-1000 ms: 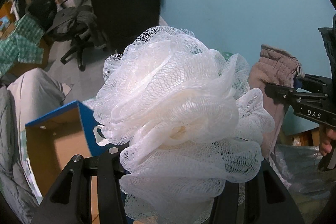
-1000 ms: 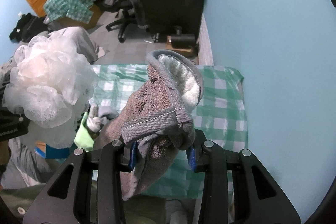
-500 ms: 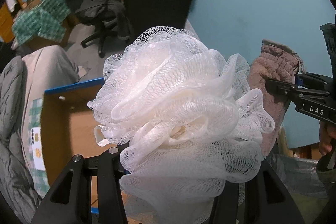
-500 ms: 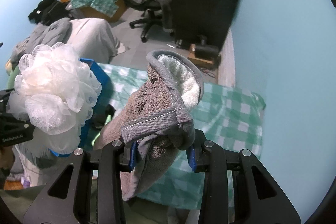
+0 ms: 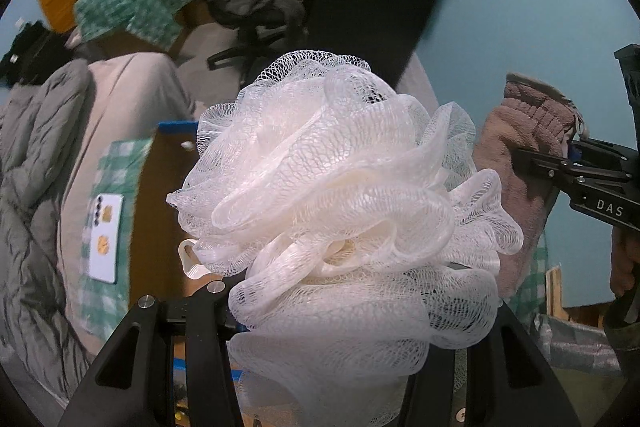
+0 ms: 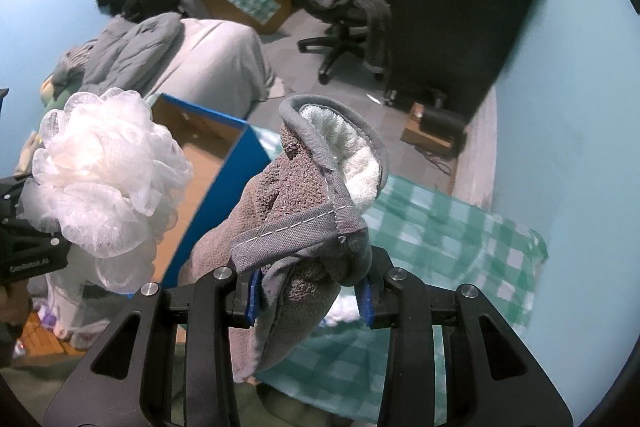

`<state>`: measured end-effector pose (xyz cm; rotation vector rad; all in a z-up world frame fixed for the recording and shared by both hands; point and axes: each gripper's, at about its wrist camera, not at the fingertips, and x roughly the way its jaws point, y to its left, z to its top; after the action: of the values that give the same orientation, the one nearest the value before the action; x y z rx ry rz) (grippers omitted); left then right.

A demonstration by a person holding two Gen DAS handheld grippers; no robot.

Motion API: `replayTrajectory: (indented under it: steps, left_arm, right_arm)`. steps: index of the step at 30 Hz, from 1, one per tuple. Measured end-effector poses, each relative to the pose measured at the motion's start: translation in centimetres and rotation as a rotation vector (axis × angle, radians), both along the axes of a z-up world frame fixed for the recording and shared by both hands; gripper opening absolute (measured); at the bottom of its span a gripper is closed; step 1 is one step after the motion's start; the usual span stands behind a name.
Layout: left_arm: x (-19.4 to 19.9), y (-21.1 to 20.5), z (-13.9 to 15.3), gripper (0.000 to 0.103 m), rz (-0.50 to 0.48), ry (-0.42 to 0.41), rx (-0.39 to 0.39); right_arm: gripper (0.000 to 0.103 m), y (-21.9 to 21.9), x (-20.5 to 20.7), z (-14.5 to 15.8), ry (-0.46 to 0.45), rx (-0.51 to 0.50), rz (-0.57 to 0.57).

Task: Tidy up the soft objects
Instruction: 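Lift the bath puff and taupe towel and carry both toward the cardboard box, then lower the bath puff and towel into the box and open both tools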

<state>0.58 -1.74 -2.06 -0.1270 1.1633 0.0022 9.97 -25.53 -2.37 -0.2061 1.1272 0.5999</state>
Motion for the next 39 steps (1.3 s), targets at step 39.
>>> replayTrajectory:
  steps: [39]
  left_arm:
    - [-2.0, 10.6, -9.8, 0.060, 0.277, 0.187, -0.034]
  right_arm:
    - [0.037, 21.8, 2.4, -8.2, 0.114, -0.162, 0.410]
